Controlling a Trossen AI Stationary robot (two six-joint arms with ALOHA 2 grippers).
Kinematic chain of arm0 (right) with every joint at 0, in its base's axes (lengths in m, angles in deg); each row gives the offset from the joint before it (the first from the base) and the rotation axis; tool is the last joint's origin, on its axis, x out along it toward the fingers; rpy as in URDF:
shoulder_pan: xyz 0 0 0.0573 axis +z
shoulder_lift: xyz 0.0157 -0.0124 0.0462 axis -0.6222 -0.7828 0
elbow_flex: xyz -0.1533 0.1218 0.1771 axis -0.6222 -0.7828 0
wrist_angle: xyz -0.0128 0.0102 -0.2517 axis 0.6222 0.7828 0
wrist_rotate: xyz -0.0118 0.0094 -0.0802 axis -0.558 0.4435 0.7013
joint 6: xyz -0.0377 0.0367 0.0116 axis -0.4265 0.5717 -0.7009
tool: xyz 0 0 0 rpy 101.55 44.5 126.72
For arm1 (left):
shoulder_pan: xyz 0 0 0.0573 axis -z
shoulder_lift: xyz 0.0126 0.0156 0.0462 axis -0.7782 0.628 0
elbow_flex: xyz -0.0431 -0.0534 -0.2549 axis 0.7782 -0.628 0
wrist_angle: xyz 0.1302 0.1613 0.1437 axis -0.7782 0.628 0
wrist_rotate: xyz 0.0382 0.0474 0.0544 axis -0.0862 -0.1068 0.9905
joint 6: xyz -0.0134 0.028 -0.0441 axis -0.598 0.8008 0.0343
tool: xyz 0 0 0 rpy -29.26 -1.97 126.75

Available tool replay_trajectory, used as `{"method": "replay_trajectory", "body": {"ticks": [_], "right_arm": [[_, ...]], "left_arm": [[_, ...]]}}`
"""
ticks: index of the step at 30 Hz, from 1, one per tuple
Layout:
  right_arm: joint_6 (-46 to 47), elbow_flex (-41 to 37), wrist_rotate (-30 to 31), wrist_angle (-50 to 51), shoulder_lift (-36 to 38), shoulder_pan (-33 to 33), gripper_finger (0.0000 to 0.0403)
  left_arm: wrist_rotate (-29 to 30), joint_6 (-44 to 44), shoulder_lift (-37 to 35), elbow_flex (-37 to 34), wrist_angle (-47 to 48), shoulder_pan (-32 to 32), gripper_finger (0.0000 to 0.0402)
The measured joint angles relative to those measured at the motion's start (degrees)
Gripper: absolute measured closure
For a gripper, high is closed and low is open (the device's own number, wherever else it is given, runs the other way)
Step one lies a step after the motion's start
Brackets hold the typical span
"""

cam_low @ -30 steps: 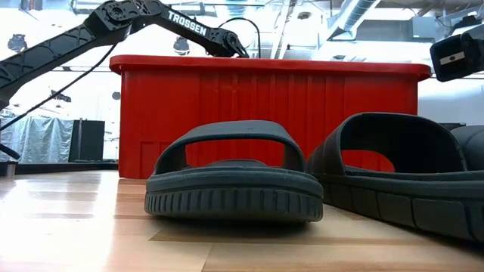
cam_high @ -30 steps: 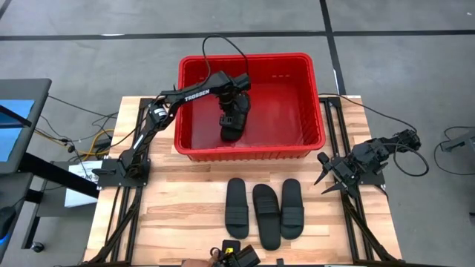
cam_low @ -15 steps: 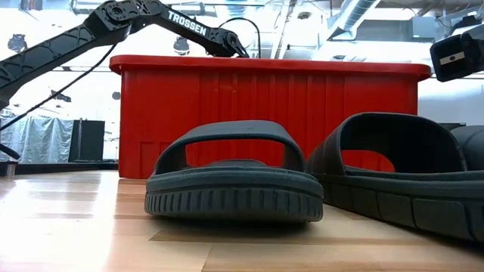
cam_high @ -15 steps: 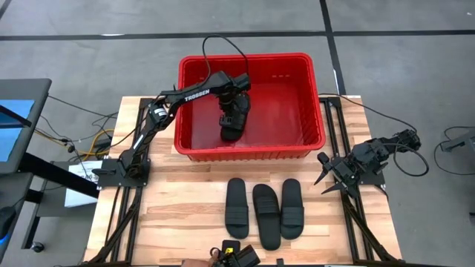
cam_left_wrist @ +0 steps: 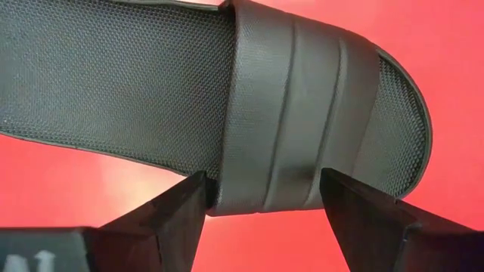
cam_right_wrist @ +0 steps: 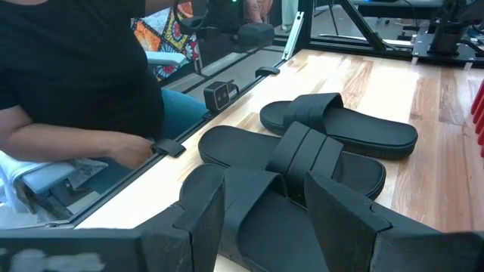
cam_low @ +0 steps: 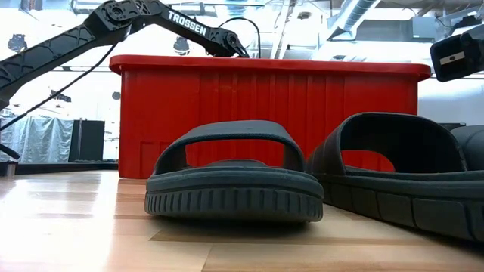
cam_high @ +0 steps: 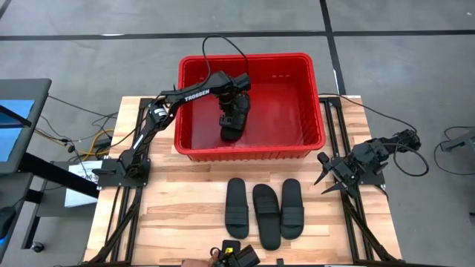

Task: Pick and place slides into bin
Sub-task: Put the black slipper into the red bin

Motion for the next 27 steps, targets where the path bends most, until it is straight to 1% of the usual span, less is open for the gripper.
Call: {"method": "replay_trajectory", "body": {"ticks": [7, 13, 18, 27], "right_arm": [[0.0, 0.0, 0.0, 0.0, 0.0, 0.0, 0.023], [0.0, 0.0, 0.0, 0.0, 0.0, 0.0, 0.023], [0.0, 0.0, 0.0, 0.0, 0.0, 0.0, 0.023], [0.0, 0.0, 0.0, 0.0, 0.0, 0.0, 0.023]], "left_arm": [[0.8, 1.9, 0.0, 0.0, 0.0, 0.0, 0.0154], [5.7, 3.2, -0.1, 0.0, -0.2, 0.0, 0.0154], [8.4, 3.3, -0.1, 0.0, -1.9, 0.0, 0.0154], [8.7, 3.7, -0.1, 0.0, -2.6, 0.1, 0.0154]]}}
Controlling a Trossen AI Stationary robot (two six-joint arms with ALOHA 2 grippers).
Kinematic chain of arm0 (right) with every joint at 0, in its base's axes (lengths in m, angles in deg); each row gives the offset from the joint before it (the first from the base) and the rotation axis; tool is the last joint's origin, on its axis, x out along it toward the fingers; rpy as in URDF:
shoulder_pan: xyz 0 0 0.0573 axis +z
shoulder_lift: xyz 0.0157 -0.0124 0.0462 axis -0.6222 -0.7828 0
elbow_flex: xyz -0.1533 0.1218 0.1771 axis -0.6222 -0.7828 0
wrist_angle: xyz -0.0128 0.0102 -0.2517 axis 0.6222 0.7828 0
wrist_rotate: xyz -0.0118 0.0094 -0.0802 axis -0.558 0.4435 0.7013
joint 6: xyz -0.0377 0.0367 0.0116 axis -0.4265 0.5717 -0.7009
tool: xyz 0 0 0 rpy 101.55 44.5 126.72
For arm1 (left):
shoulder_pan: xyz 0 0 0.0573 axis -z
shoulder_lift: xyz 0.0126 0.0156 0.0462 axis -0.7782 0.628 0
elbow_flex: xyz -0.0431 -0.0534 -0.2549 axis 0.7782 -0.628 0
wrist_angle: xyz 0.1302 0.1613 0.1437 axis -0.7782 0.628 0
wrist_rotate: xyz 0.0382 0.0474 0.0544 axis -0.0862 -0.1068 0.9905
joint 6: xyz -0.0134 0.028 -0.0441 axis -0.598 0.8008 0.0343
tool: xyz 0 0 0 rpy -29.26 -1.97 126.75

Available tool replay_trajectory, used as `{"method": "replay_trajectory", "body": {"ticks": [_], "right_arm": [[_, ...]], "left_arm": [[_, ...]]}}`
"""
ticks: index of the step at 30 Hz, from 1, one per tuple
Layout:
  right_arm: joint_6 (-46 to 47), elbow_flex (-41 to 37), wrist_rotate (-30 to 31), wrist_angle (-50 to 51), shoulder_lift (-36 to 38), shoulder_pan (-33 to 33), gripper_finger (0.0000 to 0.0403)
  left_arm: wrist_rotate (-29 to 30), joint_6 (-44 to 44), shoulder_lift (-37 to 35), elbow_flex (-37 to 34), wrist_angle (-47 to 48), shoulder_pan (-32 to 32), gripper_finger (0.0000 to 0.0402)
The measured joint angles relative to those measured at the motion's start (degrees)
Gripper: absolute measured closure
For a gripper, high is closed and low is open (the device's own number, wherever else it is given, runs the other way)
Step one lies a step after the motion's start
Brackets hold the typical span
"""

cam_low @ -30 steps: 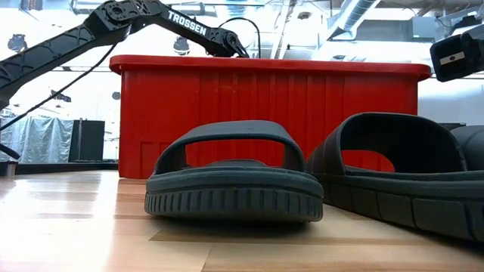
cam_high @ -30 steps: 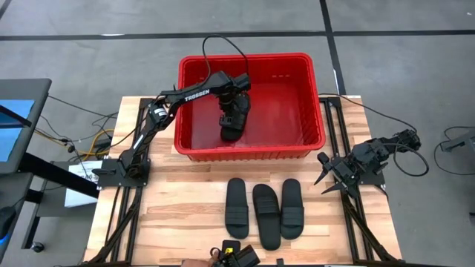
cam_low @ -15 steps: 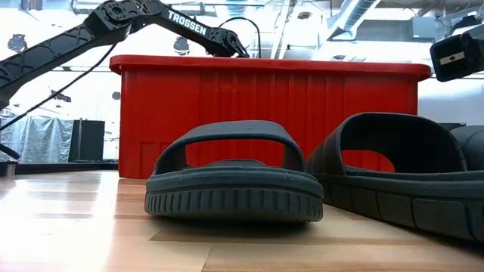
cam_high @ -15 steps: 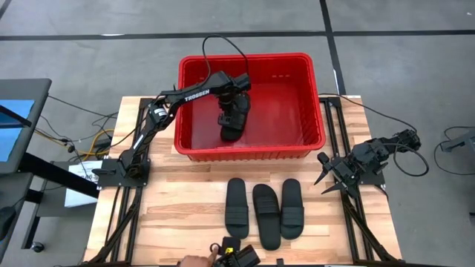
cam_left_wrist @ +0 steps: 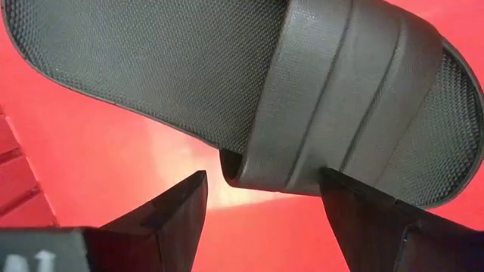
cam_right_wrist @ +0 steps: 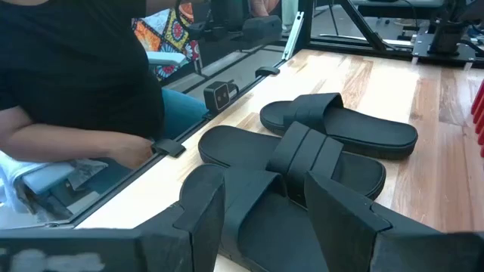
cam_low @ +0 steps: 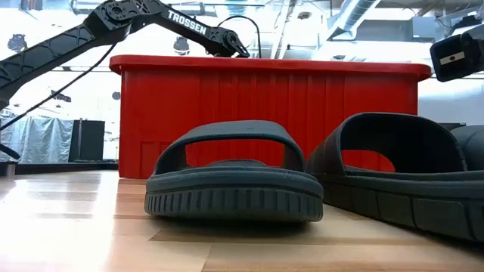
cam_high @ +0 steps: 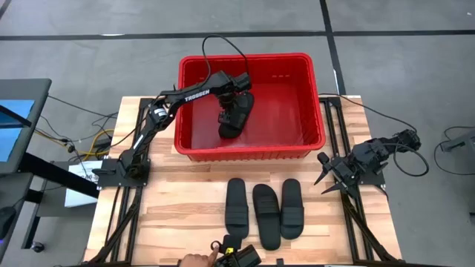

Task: Pick and place slides into bin
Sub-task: Put the black slipper into the red bin

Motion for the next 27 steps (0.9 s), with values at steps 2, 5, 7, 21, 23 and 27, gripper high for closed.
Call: {"method": "replay_trajectory", "body": {"ticks": [2, 5, 7, 21, 23, 27], "right_arm": [[0.0, 0.0, 0.0, 0.0, 0.0, 0.0, 0.023], [0.0, 0.0, 0.0, 0.0, 0.0, 0.0, 0.023], [0.0, 0.0, 0.0, 0.0, 0.0, 0.0, 0.023], [0.0, 0.0, 0.0, 0.0, 0.0, 0.0, 0.023], [0.0, 0.0, 0.0, 0.0, 0.0, 0.0, 0.023], [0.0, 0.0, 0.0, 0.0, 0.0, 0.0, 0.023]], "left_arm": [[0.0, 0.0, 0.0, 0.0, 0.0, 0.1, 0.0154], [0.3, 0.0, -0.5, 0.0, -0.2, 0.1, 0.0154], [0.4, -0.1, -0.7, 0.9, 0.5, 0.1, 0.0154], [0.4, -1.6, -3.3, 7.9, 4.0, 1.6, 0.0154], [0.4, -1.7, -3.5, 7.9, 4.6, 1.9, 0.0154], [0.4, -2.7, -3.6, 7.9, 6.8, 2.9, 0.0154]]}}
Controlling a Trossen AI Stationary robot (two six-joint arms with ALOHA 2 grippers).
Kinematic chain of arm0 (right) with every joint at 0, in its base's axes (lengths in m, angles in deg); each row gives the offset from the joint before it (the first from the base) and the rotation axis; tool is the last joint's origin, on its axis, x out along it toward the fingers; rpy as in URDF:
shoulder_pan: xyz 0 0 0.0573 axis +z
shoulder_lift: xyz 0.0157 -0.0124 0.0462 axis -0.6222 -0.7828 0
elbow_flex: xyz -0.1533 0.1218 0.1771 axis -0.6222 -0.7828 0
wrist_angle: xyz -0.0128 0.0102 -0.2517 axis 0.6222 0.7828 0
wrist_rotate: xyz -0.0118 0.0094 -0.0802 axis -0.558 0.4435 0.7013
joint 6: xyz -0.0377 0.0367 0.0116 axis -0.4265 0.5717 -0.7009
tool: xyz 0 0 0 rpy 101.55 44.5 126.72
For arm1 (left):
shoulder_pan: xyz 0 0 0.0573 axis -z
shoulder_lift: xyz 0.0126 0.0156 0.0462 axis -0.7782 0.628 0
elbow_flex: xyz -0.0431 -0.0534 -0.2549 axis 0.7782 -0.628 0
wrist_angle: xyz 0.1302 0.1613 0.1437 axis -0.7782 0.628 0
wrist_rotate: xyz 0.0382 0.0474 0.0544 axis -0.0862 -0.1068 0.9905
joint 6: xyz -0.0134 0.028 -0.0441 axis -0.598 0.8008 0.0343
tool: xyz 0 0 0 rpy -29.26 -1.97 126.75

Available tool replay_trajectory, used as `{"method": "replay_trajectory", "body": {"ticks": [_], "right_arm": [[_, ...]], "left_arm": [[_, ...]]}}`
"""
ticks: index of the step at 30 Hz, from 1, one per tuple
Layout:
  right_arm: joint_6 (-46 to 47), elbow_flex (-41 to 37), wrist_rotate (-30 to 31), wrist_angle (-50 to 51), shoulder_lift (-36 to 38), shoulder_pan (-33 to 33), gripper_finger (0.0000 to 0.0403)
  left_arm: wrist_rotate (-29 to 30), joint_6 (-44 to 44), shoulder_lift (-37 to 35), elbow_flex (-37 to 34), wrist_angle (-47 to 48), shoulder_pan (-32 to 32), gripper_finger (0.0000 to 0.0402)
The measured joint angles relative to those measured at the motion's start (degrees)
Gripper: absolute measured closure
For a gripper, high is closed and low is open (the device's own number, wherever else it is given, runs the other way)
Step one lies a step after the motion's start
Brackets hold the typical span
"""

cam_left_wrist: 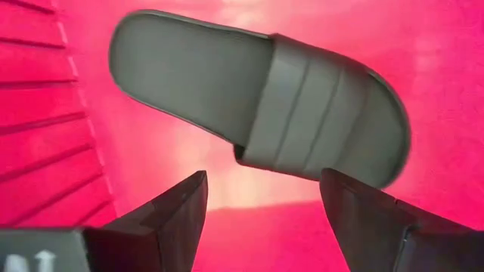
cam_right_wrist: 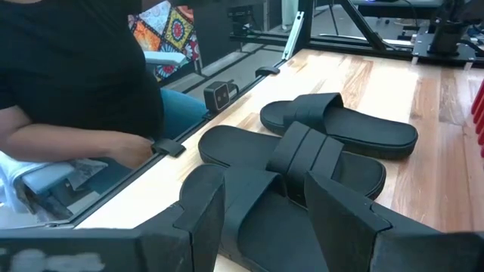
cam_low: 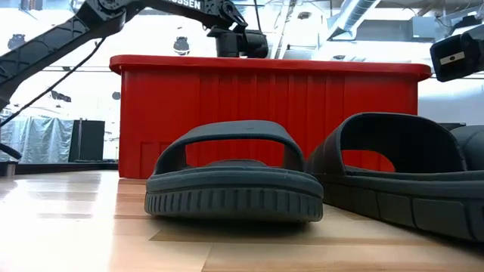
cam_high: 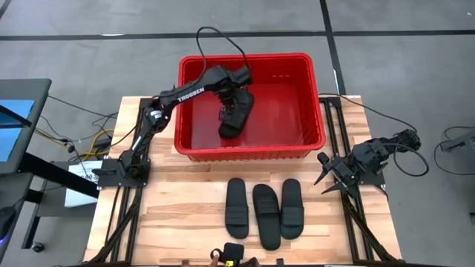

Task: Pick and place slides into bin
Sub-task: Put the black slipper into the red bin

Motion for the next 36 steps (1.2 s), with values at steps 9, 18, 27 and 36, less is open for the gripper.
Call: {"method": "replay_trajectory", "body": {"ticks": [9, 18, 27, 36], "right_arm": [[0.0, 0.0, 0.0, 0.0, 0.0, 0.0, 0.023], [0.0, 0.0, 0.0, 0.0, 0.0, 0.0, 0.023], [0.0, 0.0, 0.0, 0.0, 0.0, 0.0, 0.023], [0.0, 0.0, 0.0, 0.0, 0.0, 0.0, 0.023]], "left_arm": [[-1.2, -0.4, -1.6, 0.0, 2.4, 2.5, 0.0154], [-1.8, -5.1, -8.5, 0.0, 4.1, 4.0, 0.0154], [-4.3, -11.3, -16.7, 0.0, 5.4, 7.9, 0.0154], [-9.5, -20.0, -24.1, 0.0, 5.8, 13.8, 0.0154]]}}
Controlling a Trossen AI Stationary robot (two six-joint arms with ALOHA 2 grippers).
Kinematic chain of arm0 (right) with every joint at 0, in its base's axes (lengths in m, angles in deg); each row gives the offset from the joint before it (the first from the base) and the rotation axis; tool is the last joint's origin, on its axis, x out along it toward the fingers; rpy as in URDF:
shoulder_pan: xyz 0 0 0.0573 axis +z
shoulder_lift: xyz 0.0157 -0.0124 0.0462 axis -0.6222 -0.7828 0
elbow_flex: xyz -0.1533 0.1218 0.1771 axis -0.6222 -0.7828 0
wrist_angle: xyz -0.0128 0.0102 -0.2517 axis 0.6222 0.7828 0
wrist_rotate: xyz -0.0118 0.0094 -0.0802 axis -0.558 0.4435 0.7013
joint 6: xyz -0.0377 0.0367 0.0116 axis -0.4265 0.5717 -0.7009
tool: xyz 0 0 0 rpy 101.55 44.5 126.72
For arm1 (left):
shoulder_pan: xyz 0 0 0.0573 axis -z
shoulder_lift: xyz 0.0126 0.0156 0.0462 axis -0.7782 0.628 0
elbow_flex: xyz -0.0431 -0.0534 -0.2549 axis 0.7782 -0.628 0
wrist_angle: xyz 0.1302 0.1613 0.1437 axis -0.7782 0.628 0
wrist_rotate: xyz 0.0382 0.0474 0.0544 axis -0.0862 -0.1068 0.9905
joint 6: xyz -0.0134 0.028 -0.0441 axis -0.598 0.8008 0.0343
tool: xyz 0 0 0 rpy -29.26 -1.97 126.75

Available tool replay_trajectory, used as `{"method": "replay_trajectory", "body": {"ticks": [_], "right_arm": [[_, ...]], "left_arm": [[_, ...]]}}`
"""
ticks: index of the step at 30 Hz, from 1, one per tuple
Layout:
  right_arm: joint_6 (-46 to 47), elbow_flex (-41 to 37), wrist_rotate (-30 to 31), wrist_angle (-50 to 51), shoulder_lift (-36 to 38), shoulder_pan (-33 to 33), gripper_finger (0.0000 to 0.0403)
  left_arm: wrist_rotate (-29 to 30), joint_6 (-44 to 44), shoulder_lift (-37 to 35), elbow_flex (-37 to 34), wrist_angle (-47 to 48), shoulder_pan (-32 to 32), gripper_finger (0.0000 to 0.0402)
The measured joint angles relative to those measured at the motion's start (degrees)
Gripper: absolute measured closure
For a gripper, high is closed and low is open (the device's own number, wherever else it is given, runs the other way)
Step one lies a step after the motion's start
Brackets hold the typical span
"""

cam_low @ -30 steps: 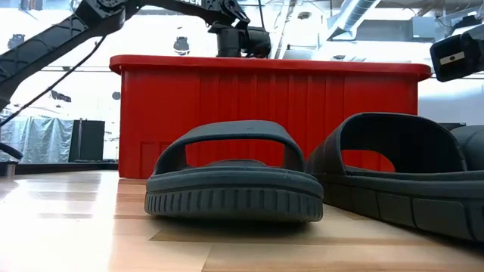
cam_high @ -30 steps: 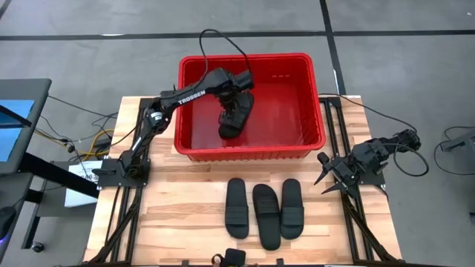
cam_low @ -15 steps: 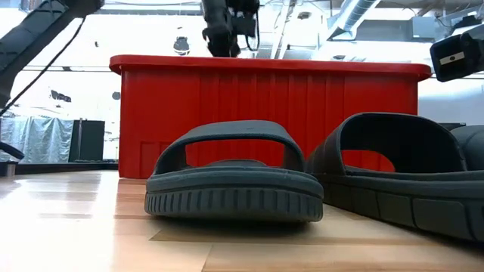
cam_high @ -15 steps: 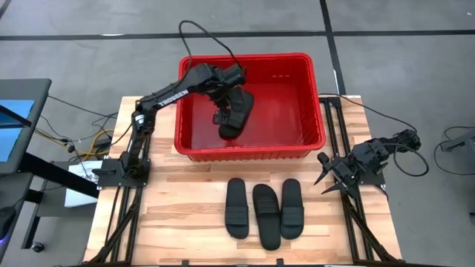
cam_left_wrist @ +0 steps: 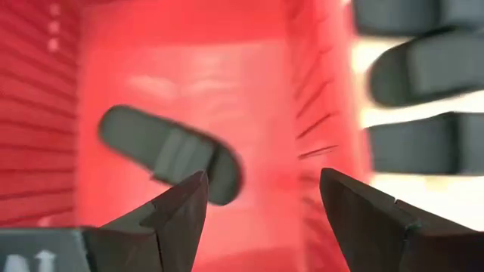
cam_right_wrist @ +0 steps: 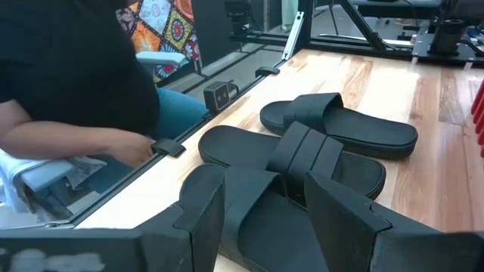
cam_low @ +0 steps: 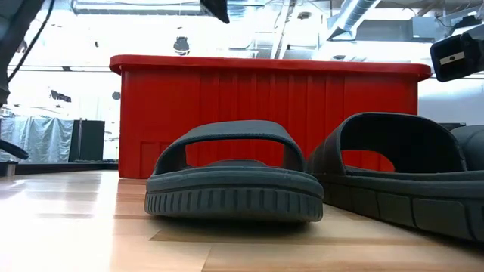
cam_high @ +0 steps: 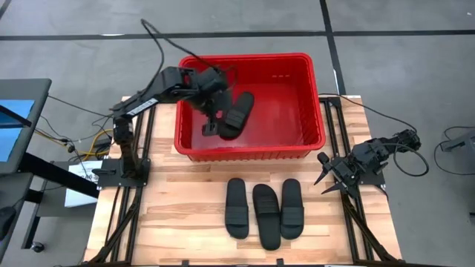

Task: Pick and place slides into bin
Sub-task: Put the black slipper into the red bin

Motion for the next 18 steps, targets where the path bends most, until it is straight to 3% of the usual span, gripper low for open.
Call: {"method": "replay_trajectory", "body": {"ticks": [4, 9, 18], "right_arm": [[0.0, 0.0, 0.0, 0.0, 0.0, 0.0, 0.023], [0.0, 0.0, 0.0, 0.0, 0.0, 0.0, 0.023], [0.0, 0.0, 0.0, 0.0, 0.0, 0.0, 0.023]], "left_arm": [[-1.8, -2.5, -1.9, -1.3, -1.0, 3.8, 0.0154], [1.7, -5.3, -2.1, -4.5, -3.2, 8.8, 0.0154], [3.8, -7.4, -2.2, -17.8, -10.7, 13.4, 0.0154]]}}
